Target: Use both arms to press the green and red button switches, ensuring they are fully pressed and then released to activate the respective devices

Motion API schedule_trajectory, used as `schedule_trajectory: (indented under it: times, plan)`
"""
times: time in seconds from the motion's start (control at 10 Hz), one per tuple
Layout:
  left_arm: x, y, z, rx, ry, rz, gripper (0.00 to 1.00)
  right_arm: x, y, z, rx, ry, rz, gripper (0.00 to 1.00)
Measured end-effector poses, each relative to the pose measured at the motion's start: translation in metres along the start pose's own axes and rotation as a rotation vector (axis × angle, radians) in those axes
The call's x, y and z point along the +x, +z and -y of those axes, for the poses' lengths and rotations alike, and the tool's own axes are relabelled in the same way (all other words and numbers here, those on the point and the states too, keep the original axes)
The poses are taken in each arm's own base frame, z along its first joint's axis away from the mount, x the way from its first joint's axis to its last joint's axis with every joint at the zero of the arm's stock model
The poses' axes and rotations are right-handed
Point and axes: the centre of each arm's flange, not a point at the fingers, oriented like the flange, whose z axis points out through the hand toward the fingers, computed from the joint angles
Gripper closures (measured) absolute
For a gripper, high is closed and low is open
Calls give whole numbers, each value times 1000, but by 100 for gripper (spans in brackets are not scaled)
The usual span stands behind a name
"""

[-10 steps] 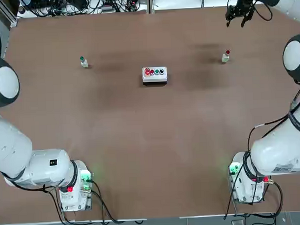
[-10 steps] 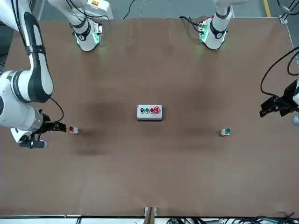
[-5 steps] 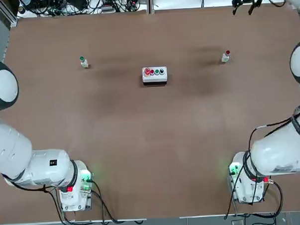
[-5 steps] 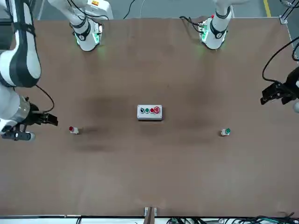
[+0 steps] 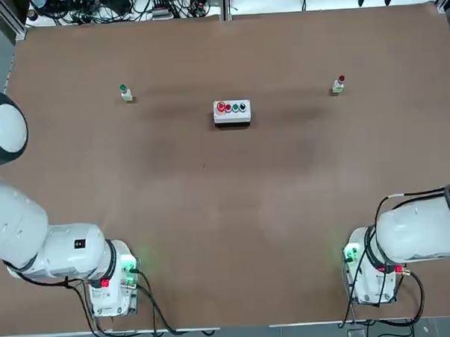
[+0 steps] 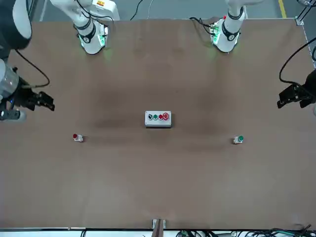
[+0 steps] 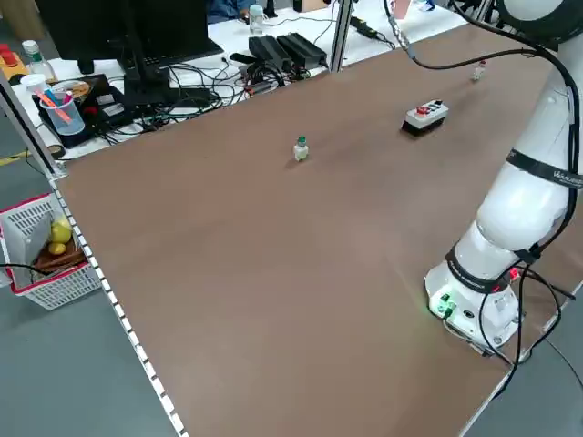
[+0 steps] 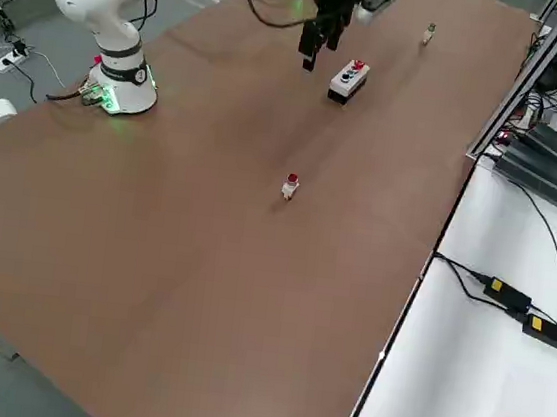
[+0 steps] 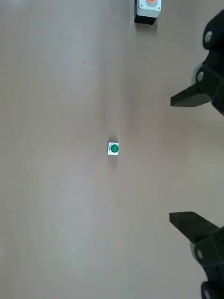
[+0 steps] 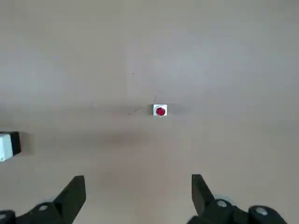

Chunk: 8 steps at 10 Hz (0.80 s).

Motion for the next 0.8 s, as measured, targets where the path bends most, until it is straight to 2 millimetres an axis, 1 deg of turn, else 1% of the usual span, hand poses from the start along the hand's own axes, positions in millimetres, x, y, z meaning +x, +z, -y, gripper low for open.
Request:
schedule_trajectory:
  times: [0.2, 0.3, 0.4, 0.8]
  plan:
    - [0, 1, 2, 0, 4, 1, 1, -18, -20, 2, -1, -3, 13, 0]
    - [0, 1, 3, 0, 4, 1, 1, -22, -24, 2, -1, -4, 8, 0]
    - [0, 1, 3, 0, 5, 1, 1, -22, -25, 2, -1, -4, 4, 0]
    - [1, 1, -1, 0, 11, 2, 1, -19, -16, 2, 0, -2, -7, 0]
